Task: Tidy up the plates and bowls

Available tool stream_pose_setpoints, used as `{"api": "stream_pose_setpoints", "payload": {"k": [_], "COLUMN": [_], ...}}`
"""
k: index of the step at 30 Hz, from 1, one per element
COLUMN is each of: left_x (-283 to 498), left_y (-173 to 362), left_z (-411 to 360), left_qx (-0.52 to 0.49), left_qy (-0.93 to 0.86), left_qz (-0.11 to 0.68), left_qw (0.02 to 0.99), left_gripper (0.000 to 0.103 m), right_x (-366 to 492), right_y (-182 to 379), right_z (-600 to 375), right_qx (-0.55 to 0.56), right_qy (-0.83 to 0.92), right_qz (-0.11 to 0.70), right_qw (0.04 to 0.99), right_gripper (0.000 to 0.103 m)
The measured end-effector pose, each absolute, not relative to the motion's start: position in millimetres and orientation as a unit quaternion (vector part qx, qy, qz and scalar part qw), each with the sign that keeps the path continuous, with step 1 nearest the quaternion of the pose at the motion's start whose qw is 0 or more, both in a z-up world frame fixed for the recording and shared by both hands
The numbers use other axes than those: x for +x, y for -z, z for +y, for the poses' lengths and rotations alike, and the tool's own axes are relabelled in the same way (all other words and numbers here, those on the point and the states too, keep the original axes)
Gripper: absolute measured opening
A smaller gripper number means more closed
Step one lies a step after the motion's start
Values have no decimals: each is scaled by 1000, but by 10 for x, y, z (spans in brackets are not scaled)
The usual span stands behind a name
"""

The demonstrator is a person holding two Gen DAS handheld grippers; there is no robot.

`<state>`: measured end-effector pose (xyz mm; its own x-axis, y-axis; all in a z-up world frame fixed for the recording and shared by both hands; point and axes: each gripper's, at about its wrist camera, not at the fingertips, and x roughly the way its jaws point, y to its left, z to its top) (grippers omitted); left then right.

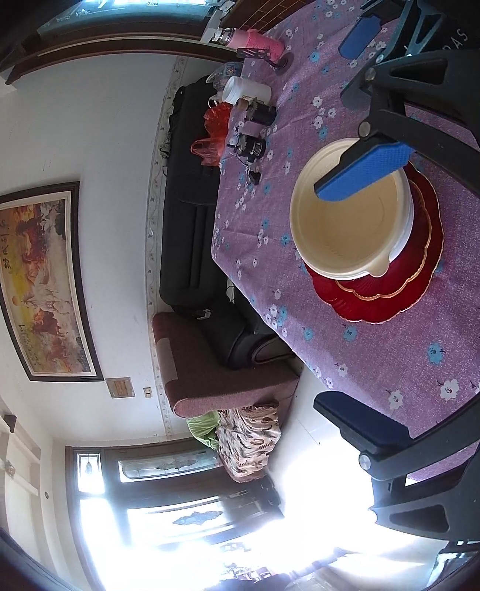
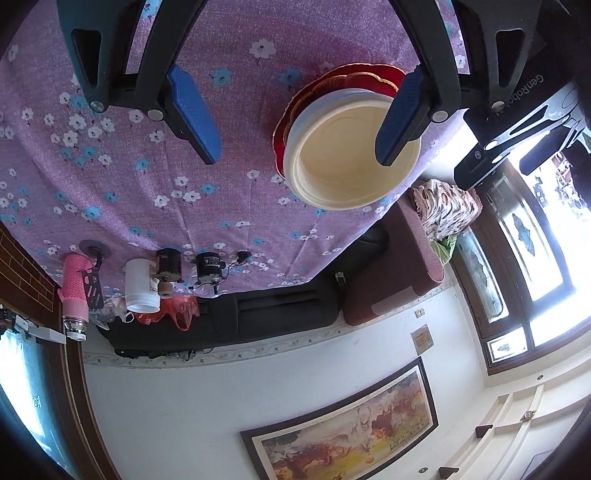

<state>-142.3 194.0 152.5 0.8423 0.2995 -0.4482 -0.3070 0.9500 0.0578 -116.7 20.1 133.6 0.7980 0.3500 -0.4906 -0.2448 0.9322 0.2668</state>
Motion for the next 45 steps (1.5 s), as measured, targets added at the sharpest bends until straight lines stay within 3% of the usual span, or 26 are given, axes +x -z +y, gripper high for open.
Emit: {"api": "stream_pose_setpoints", "payload": {"k": [26,45], "left_x": [-1429,-1263], "left_y": [-1407,-1107], "left_z": [1838,2148], "left_qx": [-4,-39], "left_qy": [-147,-131], "left_qz": [237,288], "left_qw": [960,948], "left_gripper": [103,103], "right_x": [-1198,-1058], "right_y": [-1109,-906], "right_z": [298,453], "right_qx": [43,15], "right_qy": [-127,-107], "right_qz": [288,320], "right_qw": [948,941], "right_gripper": [92,92]}}
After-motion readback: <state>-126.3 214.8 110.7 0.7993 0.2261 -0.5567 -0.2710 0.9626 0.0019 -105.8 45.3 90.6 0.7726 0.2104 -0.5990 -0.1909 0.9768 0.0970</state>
